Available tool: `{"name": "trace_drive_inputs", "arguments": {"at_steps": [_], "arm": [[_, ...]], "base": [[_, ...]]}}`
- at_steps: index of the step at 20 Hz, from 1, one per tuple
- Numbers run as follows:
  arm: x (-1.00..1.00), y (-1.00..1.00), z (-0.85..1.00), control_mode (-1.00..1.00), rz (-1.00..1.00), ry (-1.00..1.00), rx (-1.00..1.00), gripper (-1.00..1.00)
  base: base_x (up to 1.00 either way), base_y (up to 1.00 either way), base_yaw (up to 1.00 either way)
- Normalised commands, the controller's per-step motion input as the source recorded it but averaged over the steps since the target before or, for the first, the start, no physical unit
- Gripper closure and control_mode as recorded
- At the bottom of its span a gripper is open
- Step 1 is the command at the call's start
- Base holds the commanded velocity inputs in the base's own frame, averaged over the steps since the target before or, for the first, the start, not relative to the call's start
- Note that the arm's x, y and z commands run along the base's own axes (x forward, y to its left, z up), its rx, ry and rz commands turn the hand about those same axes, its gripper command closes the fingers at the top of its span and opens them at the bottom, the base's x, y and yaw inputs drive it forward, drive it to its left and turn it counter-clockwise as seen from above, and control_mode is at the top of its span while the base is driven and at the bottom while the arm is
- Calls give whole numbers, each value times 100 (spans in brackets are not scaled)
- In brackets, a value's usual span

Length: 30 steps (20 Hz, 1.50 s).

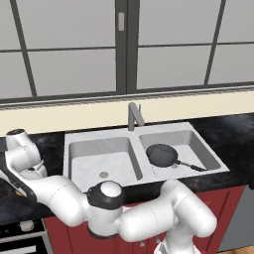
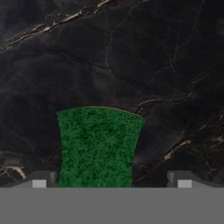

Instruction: Pick the pan and sponge and place them into the sink. Then turn on the water.

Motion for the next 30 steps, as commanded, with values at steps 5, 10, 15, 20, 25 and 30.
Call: {"name": "trace_drive_inputs", "arguments": {"at_steps": [5,10,15,20,25,30], "arm": [[0,0,-18,-100,-1,0,0,-100],[2,0,-19,-100,0,0,0,-100],[3,1,-21,-100,0,0,0,-100],[0,1,-29,-100,-1,0,0,100],[0,3,-18,-100,-2,-1,0,100],[-6,1,9,-100,-5,-1,1,100]], "base": [[0,0,0],[0,0,0],[0,0,0],[0,0,0],[0,0,0],[0,0,0]]}}
